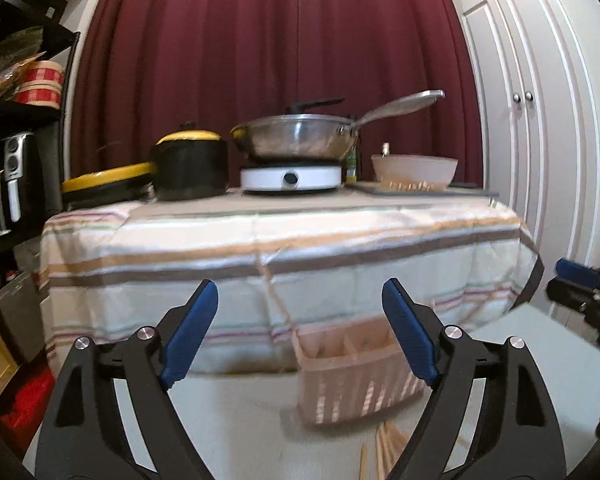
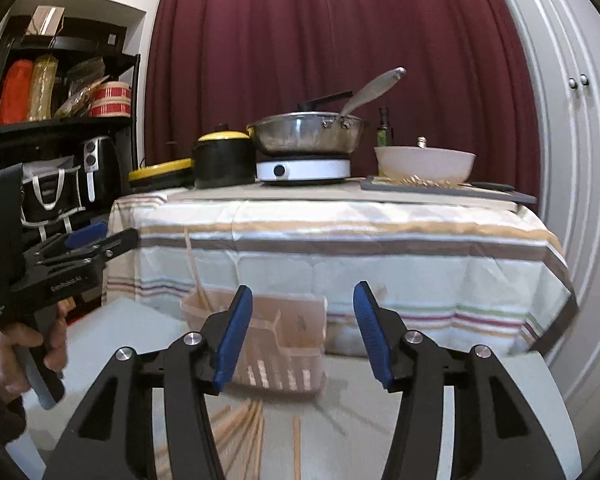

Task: Organize utensils
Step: 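Lower the left gripper onto another chopstick while the right gripper grasps one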

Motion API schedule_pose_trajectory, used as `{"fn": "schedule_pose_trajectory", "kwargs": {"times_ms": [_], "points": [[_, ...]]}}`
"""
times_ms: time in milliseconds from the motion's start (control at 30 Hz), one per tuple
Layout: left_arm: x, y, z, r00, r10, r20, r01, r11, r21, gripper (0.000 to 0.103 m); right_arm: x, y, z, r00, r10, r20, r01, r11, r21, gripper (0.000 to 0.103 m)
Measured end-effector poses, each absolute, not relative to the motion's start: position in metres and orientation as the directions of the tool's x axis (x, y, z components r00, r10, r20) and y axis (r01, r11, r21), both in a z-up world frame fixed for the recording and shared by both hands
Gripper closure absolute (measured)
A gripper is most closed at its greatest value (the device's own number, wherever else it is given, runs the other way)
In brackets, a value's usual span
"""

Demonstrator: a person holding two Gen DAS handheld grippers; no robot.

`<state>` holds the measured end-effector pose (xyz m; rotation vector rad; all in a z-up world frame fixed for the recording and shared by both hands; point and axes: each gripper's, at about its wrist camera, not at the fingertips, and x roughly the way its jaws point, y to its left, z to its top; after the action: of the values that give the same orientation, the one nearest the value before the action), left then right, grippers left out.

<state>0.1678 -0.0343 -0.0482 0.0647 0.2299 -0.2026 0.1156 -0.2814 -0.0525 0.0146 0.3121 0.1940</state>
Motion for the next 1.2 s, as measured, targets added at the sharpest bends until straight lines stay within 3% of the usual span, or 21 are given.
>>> {"fn": "schedule_pose_trajectory", "kwargs": {"times_ms": [367, 600, 1200], "points": [[0.088, -0.003, -0.129, 0.924, -0.094, -0.370, 0.106, 0.994, 0.014, 0.021, 0.040, -0.295, -0.136, 0.910, 0.125, -0.395, -0.117, 0.992, 0.044, 0.051], [0.056, 0.003, -0.179, 0.886, -0.077, -0.457, 0.094, 0.995, 0.015, 0.023, 0.014, -0.295, -0.186, 0.865, 0.142, -0.482, -0.125, 0.990, 0.068, 0.061], [0.031, -0.010, -0.232, 0.812, -0.110, -0.574, 0.149, 0.989, 0.021, 0.048, 0.005, -0.292, -0.232, 0.793, 0.162, -0.587, -0.127, 0.987, 0.100, 0.088]]}}
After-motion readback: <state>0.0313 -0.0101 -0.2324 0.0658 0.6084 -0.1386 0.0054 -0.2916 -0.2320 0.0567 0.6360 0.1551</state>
